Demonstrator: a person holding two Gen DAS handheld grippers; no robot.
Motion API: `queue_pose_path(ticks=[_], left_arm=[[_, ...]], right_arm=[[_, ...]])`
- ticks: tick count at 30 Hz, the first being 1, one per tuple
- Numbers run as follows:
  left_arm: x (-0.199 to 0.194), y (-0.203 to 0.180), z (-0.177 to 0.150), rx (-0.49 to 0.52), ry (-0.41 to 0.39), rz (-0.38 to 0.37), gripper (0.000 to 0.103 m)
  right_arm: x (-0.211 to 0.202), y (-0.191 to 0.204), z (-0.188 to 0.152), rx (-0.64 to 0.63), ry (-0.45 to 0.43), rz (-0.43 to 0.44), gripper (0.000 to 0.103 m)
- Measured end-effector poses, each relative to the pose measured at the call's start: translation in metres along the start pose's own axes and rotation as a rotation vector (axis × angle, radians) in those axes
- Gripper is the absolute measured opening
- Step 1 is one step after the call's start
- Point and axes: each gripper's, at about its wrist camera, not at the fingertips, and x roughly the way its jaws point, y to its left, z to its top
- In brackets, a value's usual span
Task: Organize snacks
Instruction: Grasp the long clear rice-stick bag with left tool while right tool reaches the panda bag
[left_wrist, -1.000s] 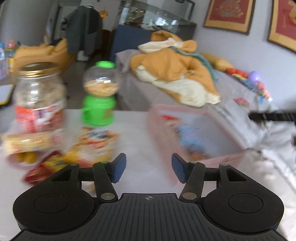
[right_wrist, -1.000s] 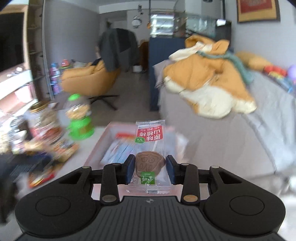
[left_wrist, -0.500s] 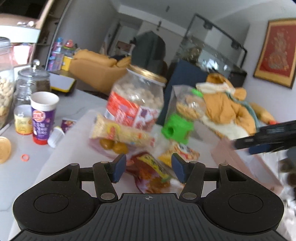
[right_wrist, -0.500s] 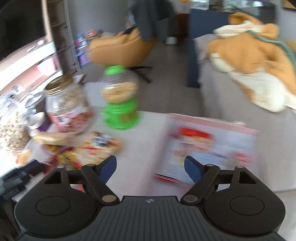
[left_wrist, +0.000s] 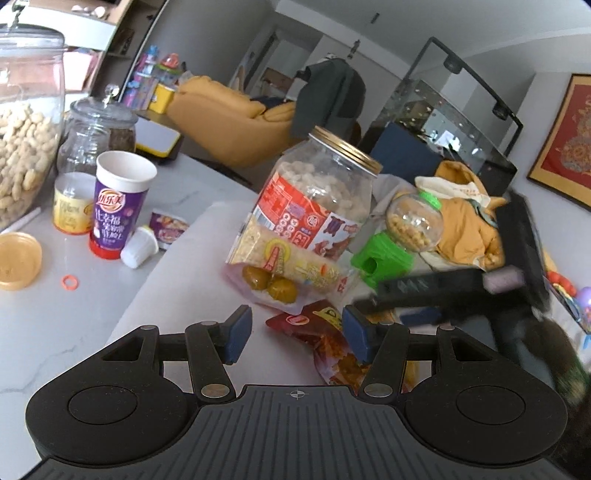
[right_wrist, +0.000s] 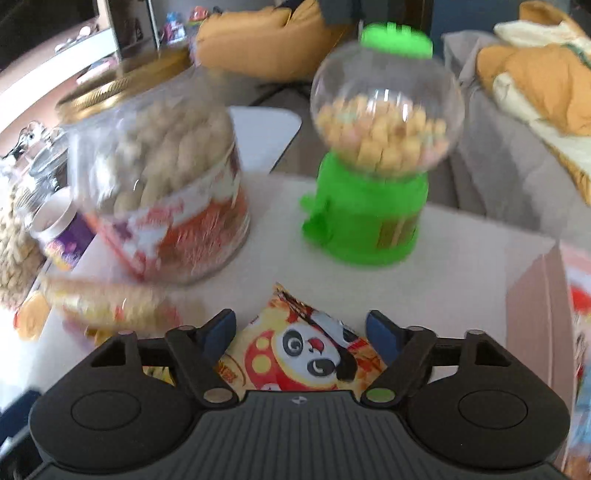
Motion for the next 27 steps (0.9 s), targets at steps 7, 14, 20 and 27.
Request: queue_pose_path(ticks=[7,14,20,27], left_arm=[[0.009,-0.005,-0.006,0.029,0.067,0.000,0.060],[-0.003,0.004,0.012,0.021,0.007,0.058,0.060],[0.025,0.010,0.070,0.109,-0.023,0.001,0.060],[0.080,0.019,0.071,0.170,0.132,-0.073,0.050]], right_arm=[[-0.042,0.010,-0.050,-0.149,0.058,0.137,0.075],[-0.078,0.026,-0.053,-0.294,-0.036,0.177,0.079],[-0.067,0.030,-0.018,-0.213,-0.092,0.184,0.083],[-0.073,0.010,-0.043,-0.230,-0.061,0.156,0.083]])
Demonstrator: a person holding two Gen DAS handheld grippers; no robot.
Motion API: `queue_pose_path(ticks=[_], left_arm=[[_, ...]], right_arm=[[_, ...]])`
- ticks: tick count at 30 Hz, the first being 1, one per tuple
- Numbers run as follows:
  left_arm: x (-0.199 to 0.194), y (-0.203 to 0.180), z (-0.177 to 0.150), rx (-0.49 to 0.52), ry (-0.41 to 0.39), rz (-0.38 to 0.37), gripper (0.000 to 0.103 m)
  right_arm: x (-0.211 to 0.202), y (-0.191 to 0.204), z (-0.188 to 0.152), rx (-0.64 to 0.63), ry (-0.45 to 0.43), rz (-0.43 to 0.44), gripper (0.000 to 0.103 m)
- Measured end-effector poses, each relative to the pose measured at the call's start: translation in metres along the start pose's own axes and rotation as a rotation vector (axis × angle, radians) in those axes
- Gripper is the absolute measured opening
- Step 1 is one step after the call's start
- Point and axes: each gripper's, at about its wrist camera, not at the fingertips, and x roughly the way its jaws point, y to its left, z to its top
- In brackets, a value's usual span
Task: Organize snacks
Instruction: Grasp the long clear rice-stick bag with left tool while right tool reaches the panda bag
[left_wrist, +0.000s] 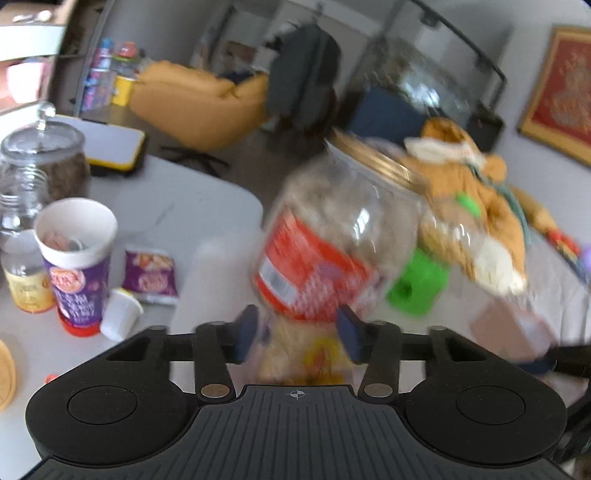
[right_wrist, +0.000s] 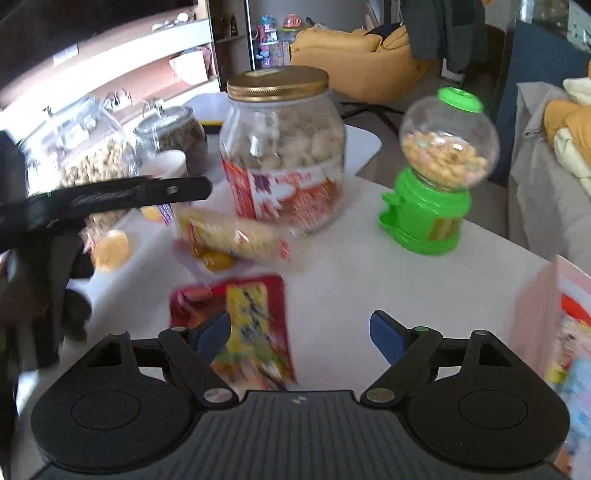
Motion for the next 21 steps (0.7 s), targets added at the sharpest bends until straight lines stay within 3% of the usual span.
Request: queue_pose_path(ticks=[4,9,13,17,21], left_arm=[[-0.017,-0.026,-0.022,0.134,0.059,-0.056,0.043],[-0.026,-0.069,-0.047,0.386,0.109,-0.009,0.043],[-0.028,-0.079,-0.038,0.349,0.127,-0.060,0.046],[-0.003,-0.089,-0.029,0.369,0.139,0.086,0.044],[0.027,-0.089,-0.027,0.328,0.219,0.109,0.045]], right_arm=[[-0.014,-0.014,-0.014,0.028,0.025,0.027,0.083],[-0.006,-0.011,-0.032,0.091,0.102,0.102,0.085],[-0.006,0.007,-0.049,0.035,0.084,0.071,0.086],[-0.006,0.016,-0.066,-0.008,0.090,0.039,0.091],[-0.012,0.026,-0.084,-0.060,0.057,-0.023,0.092]])
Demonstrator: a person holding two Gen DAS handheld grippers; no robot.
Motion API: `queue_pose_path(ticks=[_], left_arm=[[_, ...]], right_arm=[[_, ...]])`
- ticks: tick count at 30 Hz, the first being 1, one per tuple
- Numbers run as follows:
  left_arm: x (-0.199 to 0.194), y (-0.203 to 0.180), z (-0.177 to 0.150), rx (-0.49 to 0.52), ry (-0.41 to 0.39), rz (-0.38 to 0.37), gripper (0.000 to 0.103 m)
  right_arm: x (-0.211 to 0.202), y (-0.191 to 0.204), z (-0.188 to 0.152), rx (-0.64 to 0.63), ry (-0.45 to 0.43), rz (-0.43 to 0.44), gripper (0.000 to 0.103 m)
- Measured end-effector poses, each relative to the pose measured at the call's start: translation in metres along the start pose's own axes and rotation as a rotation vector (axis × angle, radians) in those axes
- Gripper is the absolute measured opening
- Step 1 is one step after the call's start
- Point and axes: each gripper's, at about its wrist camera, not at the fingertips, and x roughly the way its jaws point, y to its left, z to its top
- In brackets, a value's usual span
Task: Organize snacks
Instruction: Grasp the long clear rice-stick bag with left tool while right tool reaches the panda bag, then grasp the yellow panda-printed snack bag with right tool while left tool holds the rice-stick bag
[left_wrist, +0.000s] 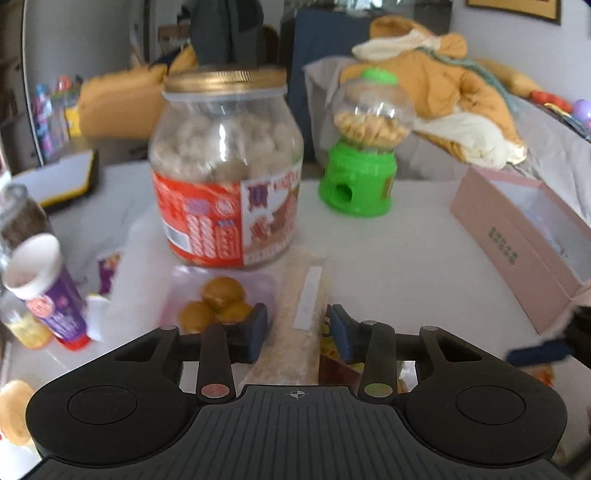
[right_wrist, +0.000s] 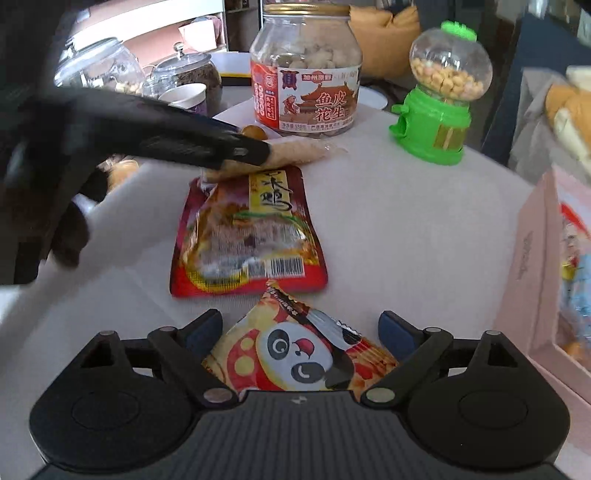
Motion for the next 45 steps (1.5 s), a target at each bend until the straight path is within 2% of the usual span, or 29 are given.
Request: queue_pose_path(ticks=[4,8,14,18,23,26,31,38,42,45], left_arm=[[0.003,0.000,0.001,-0.023,-0.012,0.015,0.039],[-0.016,0.000,-0.011,-0.073,-0.046,-0.064,0.034],[-0.075,-0.018,-0.064,-0.168,-0.137,-0.151,0.034],[-0.101,-0.040,-0.105,-0.222,-0.135,-0.214,0.034],[-0.103,-0.062,-0.133,-0.233,-0.129,-0.188,0.034],[-0.103,-0.064,-0.135,-0.238,-0.149,-0.162,0.034],[-0.103,-0.060,-0.138,-0.269,-0.148,-0.182,0.035],[-0.104,-0.073,-0.136,-0.207,-0.139,-0.125,0.035],[-0.103,-0.081,-0.134,-0.162,-0.128,-0.086,0.035],[-0.103,-0.087,-0.133,-0.122,-0.123,-0.063,0.036]], right_arm=[[-0.011,0.002,-0.014,-0.009,-0.016,-0.003,0.092],[-0.018,-0.006,-0.028,0.025,-0.029,0.000,0.099],[-0.033,-0.014,-0.052,0.040,-0.077,-0.028,0.100],[-0.042,-0.016,-0.065,0.044,-0.094,-0.061,0.100],[-0.051,-0.025,-0.080,0.136,-0.099,-0.085,0.100],[-0.055,-0.028,-0.087,0.148,-0.118,-0.106,0.100],[-0.044,-0.029,-0.077,0.163,-0.130,-0.096,0.103],[-0.036,-0.023,-0.057,0.197,-0.058,-0.111,0.103],[-0.044,-0.016,-0.060,0.200,-0.067,-0.073,0.099],[-0.048,-0.013,-0.058,0.181,-0.108,-0.118,0.099]])
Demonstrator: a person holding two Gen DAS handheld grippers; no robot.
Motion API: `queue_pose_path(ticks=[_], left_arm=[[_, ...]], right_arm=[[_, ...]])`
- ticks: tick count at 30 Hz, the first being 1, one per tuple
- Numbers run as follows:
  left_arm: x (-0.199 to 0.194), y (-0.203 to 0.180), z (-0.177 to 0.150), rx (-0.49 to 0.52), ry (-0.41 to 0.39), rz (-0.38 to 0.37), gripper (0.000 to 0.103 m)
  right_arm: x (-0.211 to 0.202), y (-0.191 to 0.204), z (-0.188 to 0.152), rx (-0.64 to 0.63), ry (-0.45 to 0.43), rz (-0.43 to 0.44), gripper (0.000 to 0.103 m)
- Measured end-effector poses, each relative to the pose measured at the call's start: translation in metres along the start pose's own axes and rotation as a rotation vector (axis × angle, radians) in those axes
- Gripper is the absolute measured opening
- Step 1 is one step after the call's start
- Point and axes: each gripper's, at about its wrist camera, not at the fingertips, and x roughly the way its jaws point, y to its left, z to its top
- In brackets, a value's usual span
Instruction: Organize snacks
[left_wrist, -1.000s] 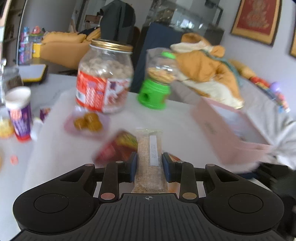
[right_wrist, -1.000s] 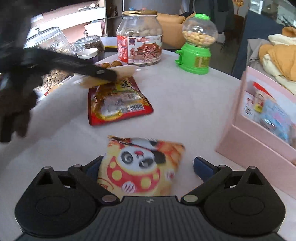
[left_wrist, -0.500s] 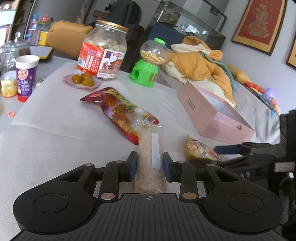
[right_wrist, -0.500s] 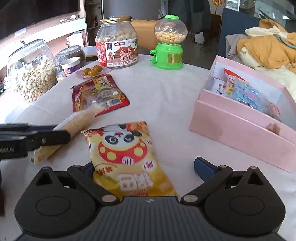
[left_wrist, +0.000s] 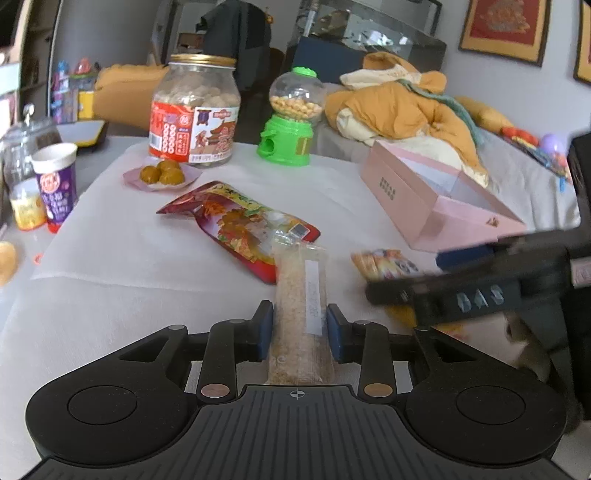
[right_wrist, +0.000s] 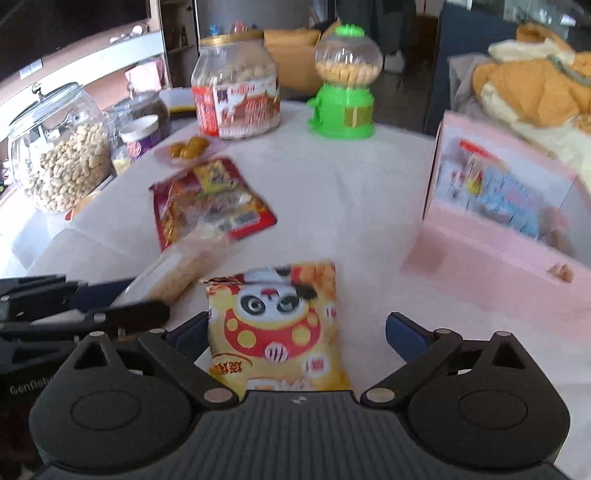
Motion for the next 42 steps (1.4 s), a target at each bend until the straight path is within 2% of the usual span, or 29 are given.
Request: queue_pose_path(ticks=[2,5,8,9,10,13,17,20,25,29,31,42], left_arm=[[0.000,-0.003,-0.001,0.024,0.001,0.013,0.036],[0.000,-0.007,-0.002,0.052,0.003,0.028,0.036],[0.001,-0.010,-0.003,0.080,0.006,0.040,0.036],[0.001,-0.011,-0.002,0.085,0.007,0.042,0.036],[0.001,-0.010,-0.002,0.087,0.008,0.041,0.036],[0.001,-0.008,-0.002,0.076,0.010,0.030,0.036],[0.000,-0.002,-0.002,0.047,0.007,0.009,0.036],[0.000,-0.004,-0.002,0.052,0.006,0.012,0.036],[0.000,-0.013,-0.003,0.104,0.010,0.045,0.037],[0.001,-0.016,-0.003,0.131,0.011,0.061,0.037],[0.001,-0.016,-0.004,0.130,0.011,0.060,0.037],[0.002,-0.018,-0.003,0.137,0.008,0.073,0.035]], right_arm=[[0.004,-0.002,0.003,0.012,-0.025,-0.007,0.099],[0.019,-0.009,0.008,0.060,0.040,0.015,0.098],[0.008,-0.009,0.003,0.039,0.020,0.022,0.077],[0.003,-0.009,0.000,0.025,0.018,0.013,0.063],[-0.004,-0.008,-0.005,0.009,0.020,-0.003,0.057],[-0.021,-0.014,-0.023,0.004,0.023,-0.055,0.057],[-0.039,-0.033,-0.041,0.067,0.019,-0.043,0.057],[-0.043,-0.041,-0.050,0.078,-0.003,-0.052,0.061],[-0.040,-0.044,-0.058,0.108,-0.053,0.006,0.089],[-0.032,-0.025,-0.059,0.034,-0.055,-0.044,0.097],[-0.030,-0.026,-0.059,0.046,-0.052,-0.058,0.103],[-0.030,-0.029,-0.061,0.049,-0.052,-0.051,0.103]])
